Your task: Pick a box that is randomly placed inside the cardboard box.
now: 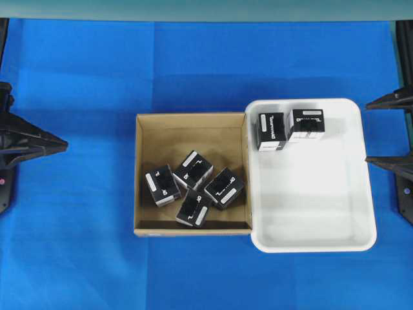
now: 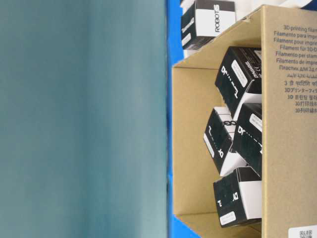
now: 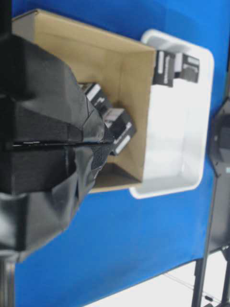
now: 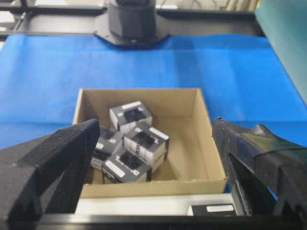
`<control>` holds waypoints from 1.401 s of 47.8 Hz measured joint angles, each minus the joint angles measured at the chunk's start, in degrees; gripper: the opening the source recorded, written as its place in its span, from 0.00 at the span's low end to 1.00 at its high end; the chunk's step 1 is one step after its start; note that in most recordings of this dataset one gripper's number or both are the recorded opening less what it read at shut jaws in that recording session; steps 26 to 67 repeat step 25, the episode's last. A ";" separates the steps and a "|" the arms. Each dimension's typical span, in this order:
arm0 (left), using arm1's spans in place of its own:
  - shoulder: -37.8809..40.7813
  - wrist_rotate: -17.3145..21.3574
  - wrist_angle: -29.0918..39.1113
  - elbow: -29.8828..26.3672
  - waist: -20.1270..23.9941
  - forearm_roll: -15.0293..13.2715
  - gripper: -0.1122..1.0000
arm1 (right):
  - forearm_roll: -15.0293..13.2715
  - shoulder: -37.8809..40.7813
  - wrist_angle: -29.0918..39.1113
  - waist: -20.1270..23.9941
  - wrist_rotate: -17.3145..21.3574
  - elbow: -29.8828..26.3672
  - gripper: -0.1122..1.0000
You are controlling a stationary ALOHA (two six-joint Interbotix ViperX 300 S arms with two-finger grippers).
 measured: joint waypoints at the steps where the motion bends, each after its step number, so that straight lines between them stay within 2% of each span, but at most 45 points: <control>1: 0.00 -0.09 -0.09 0.00 0.00 -0.09 0.05 | 0.09 0.00 0.00 0.00 0.00 0.00 1.00; 67: -0.18 -0.09 0.09 1.58 -0.44 0.00 0.05 | 0.09 0.18 0.18 0.00 0.00 0.97 1.00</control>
